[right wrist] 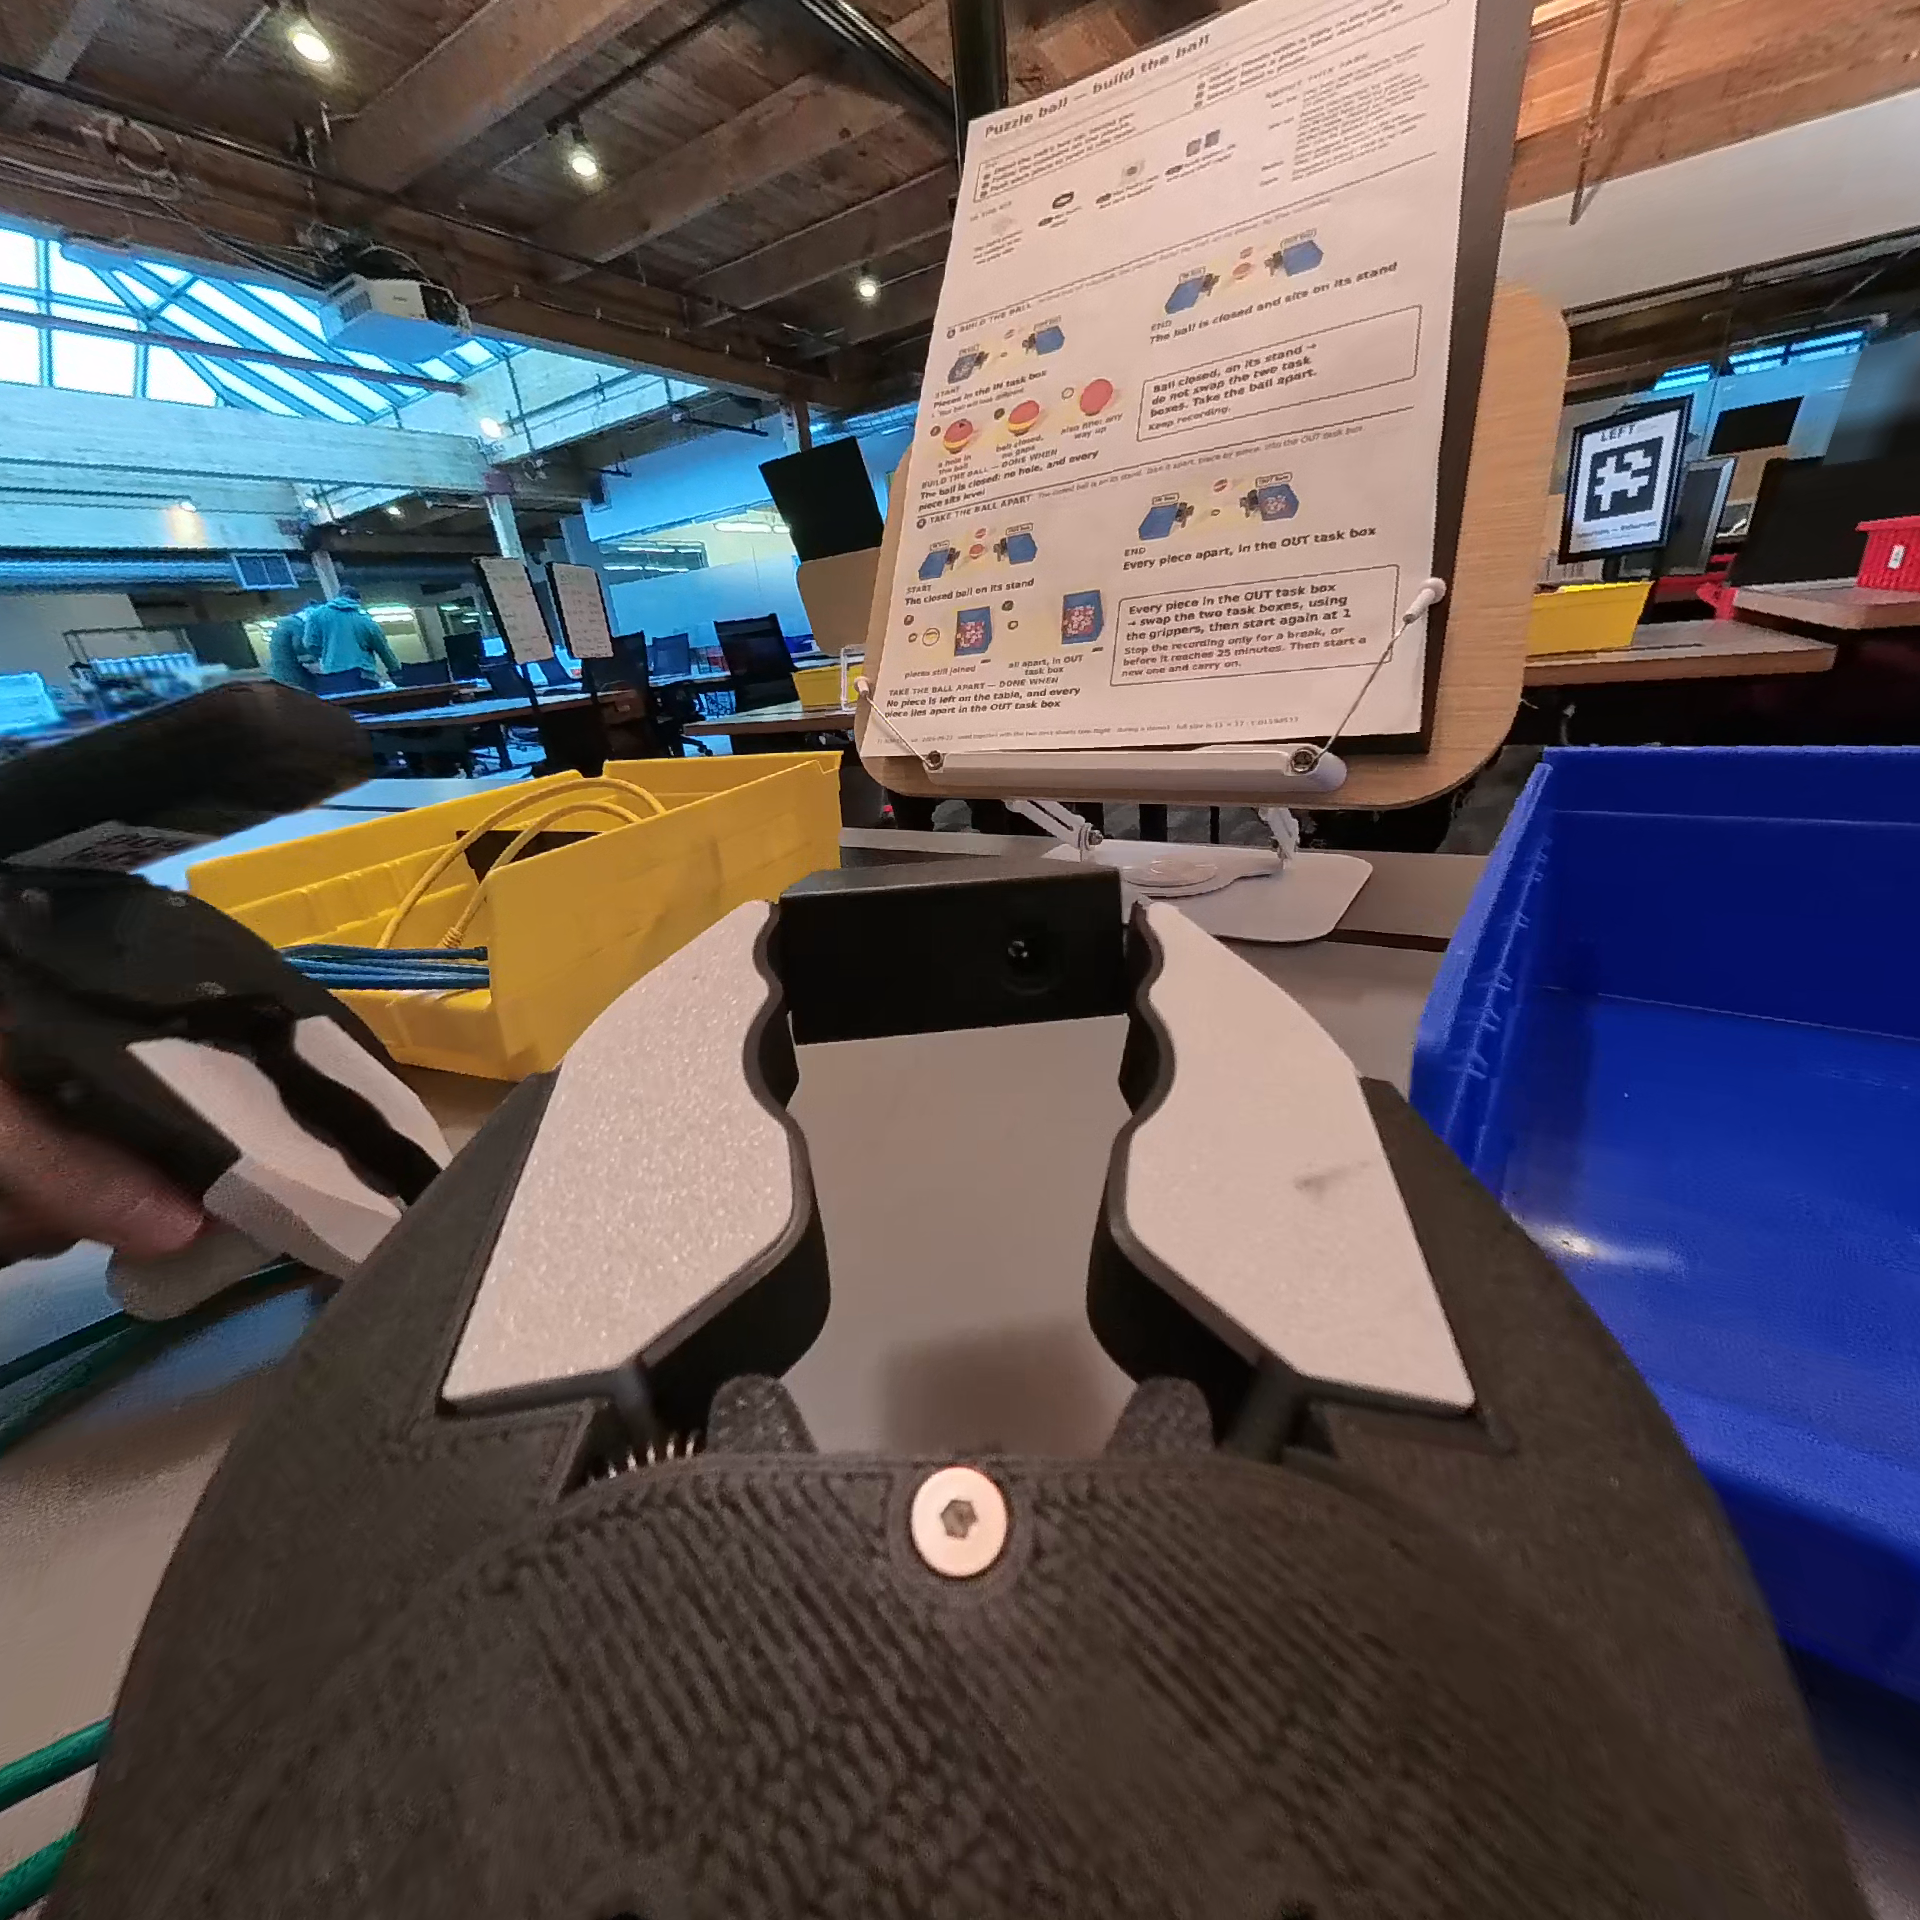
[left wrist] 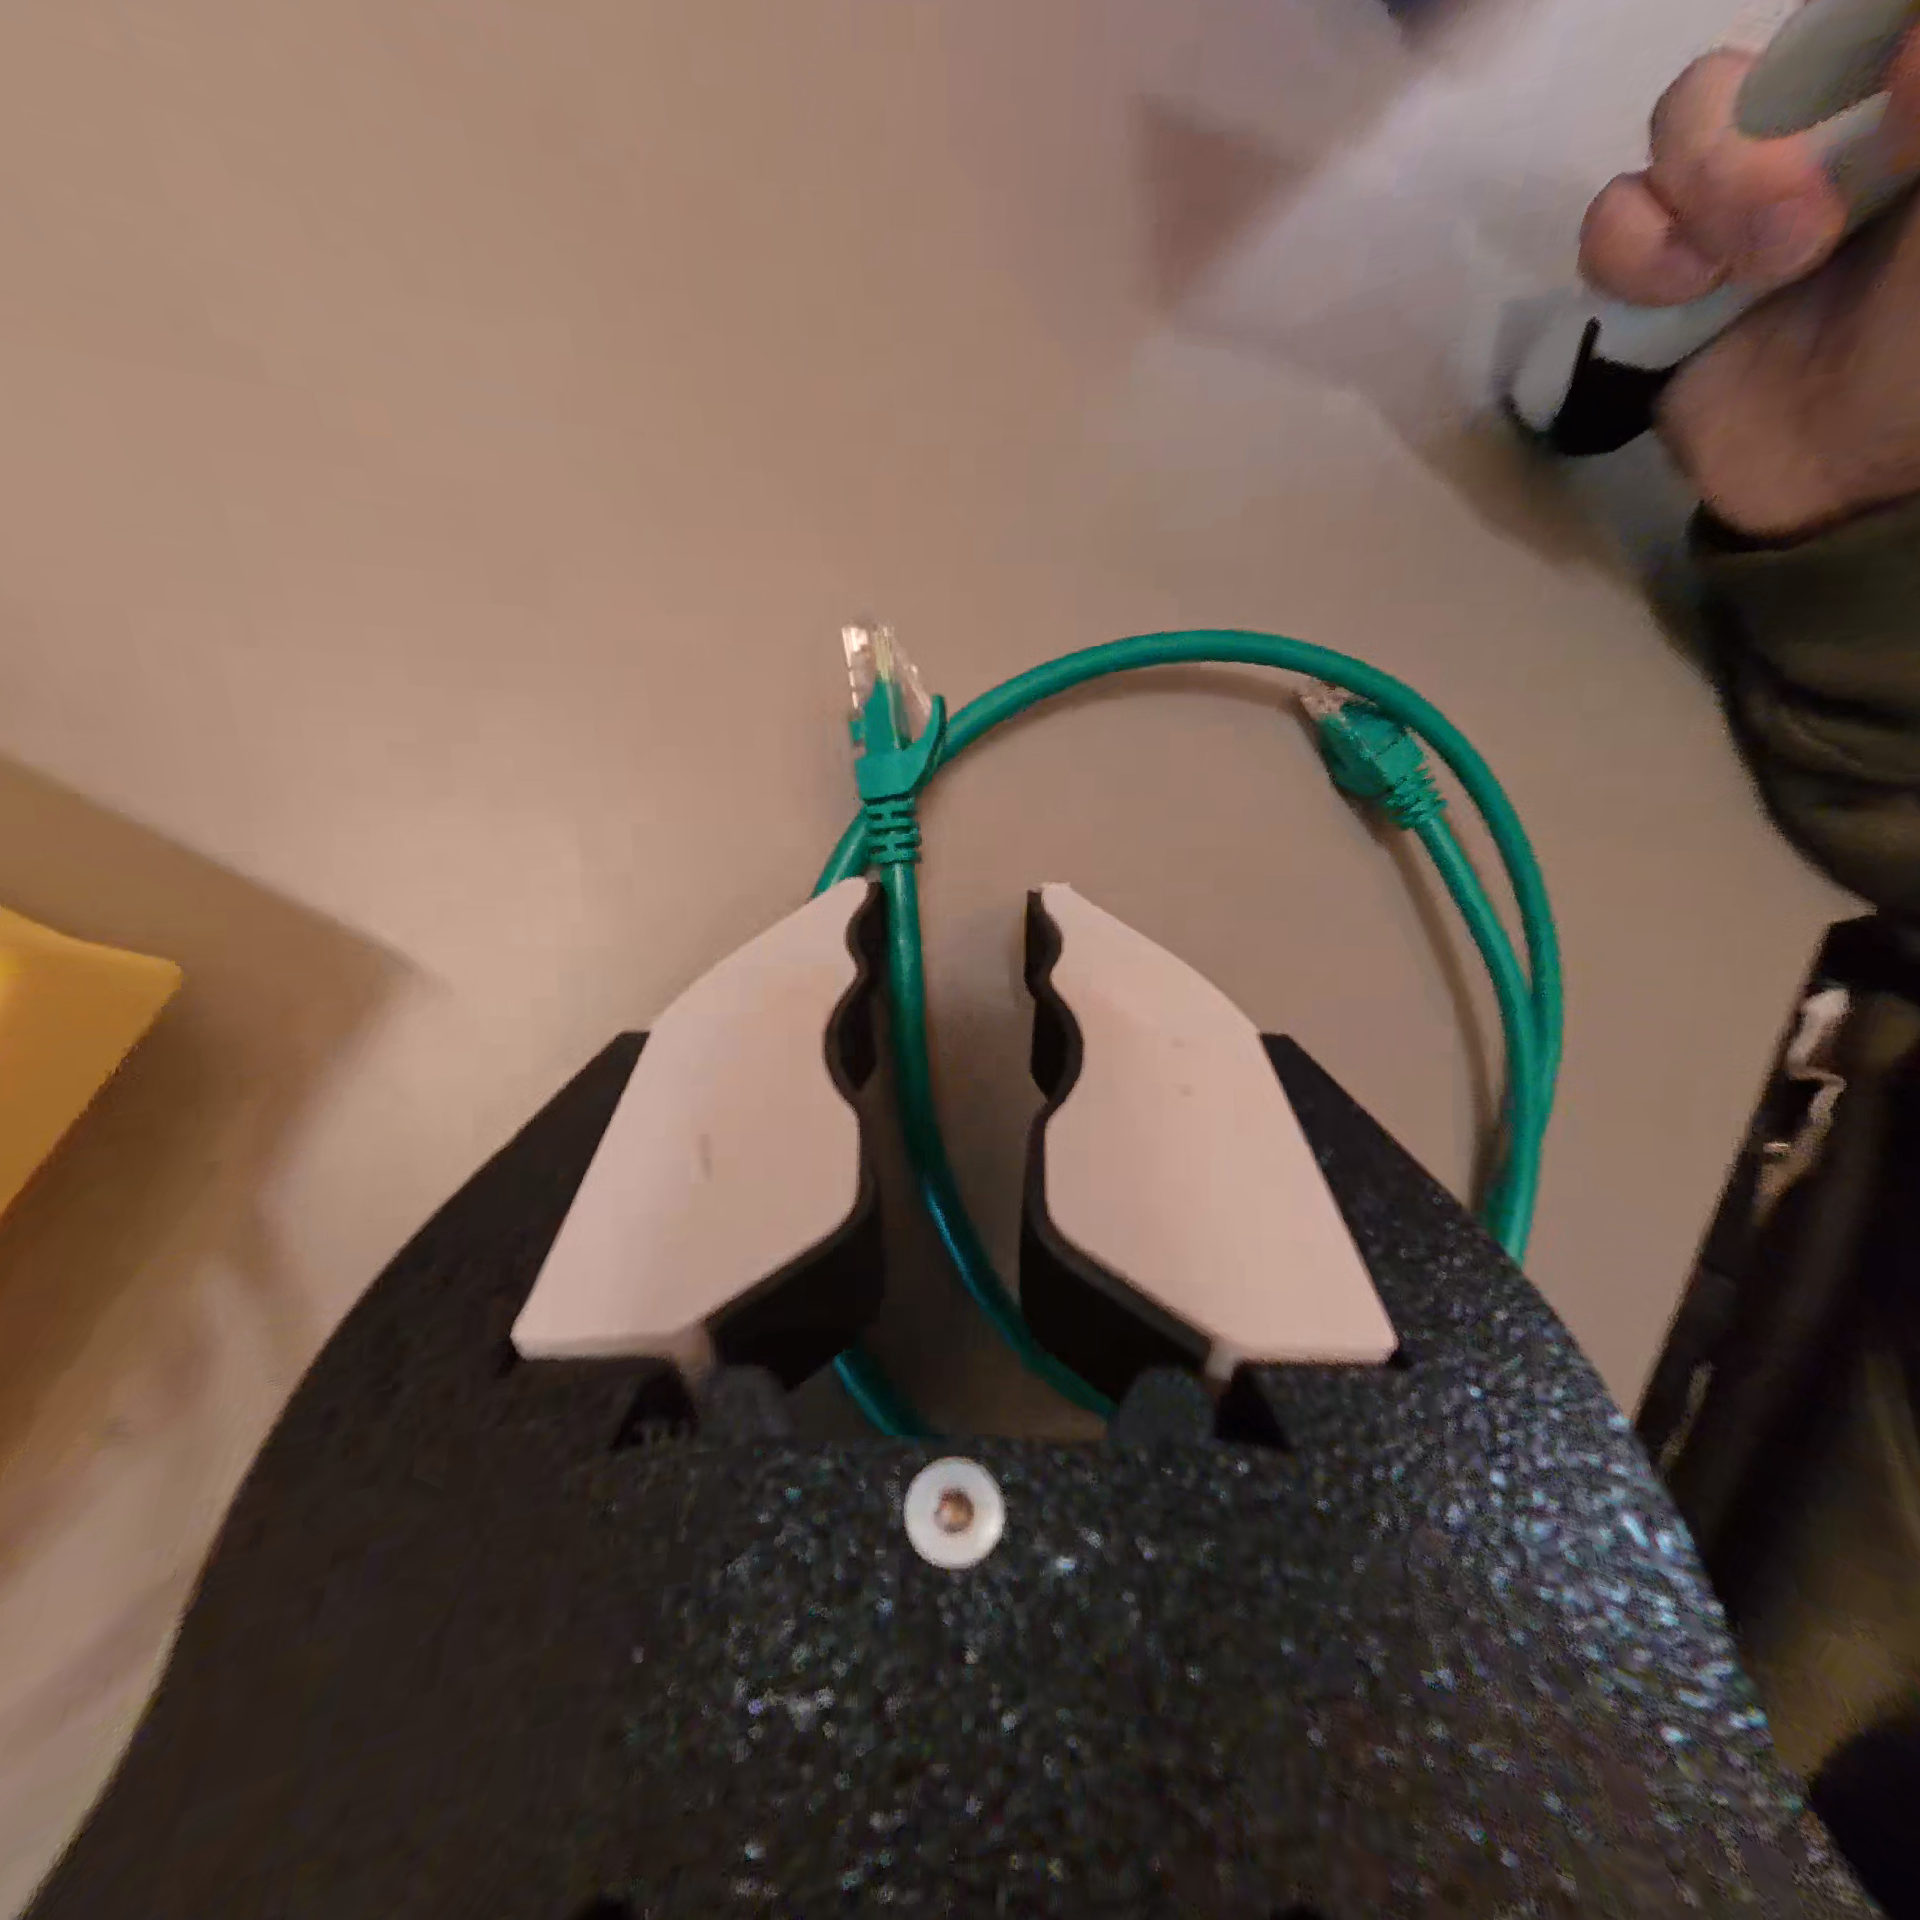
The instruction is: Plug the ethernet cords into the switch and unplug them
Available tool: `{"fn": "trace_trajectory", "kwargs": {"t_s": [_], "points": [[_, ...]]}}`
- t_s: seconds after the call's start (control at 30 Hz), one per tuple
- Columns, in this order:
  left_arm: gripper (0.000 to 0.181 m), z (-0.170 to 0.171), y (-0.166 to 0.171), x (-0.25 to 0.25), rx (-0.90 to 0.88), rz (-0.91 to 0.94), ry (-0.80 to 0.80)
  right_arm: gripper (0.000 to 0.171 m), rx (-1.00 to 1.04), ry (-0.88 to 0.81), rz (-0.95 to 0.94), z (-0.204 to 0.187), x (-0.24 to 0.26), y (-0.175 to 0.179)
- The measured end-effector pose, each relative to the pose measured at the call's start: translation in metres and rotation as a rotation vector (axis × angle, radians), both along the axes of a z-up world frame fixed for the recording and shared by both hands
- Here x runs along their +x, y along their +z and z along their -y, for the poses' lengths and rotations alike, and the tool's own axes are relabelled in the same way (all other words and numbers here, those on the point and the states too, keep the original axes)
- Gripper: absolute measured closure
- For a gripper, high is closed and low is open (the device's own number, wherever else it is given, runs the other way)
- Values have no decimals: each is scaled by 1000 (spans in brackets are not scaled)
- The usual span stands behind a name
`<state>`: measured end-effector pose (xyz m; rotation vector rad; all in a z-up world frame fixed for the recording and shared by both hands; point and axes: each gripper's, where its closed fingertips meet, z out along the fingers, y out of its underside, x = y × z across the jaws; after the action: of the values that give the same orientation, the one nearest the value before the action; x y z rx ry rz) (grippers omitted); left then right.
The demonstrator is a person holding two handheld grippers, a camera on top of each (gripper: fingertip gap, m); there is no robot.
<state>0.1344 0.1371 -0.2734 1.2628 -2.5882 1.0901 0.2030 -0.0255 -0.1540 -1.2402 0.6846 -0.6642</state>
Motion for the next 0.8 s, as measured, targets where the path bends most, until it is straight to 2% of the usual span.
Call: {"fn": "trace_trajectory", "kwargs": {"t_s": [0.2, 0.37, 0.4, 0.47, 0.5, 0.53, 0.6, 0.67, 0.8], "points": [[153, 10, 8, -9, -249, -254, -13, 109, -4, 8, 3, -1, -1, 0], [153, 4, 10, -13, -275, -385, -28, 110, -11, 16, 3, -3, -1, 0], [153, 3, 11, -10, -255, -368, -24, 169, 2, 58, 31, -6, -8, 3], [152, 3, 16, -5, -202, -285, -25, 171, 67, 25, 36, 1, -8, 9], [151, 4, 19, -3, -172, -238, -26, 171, -11, 10, 26, 1, -5, 2], [151, 5, 22, -2, -133, -191, -11, 171, -80, 25, 30, -4, -5, -3], [150, 13, 28, -2, -57, -84, -5, 171, -89, 115, 51, -14, -13, -2], [145, 27, 35, -9, -1, 3, -49, 171, -90, 130, 67, -15, -16, -1], [136, 24, 38, -8, 250, 76, 15, 153, -221, 59, 69, 9, -9, -2]]}}
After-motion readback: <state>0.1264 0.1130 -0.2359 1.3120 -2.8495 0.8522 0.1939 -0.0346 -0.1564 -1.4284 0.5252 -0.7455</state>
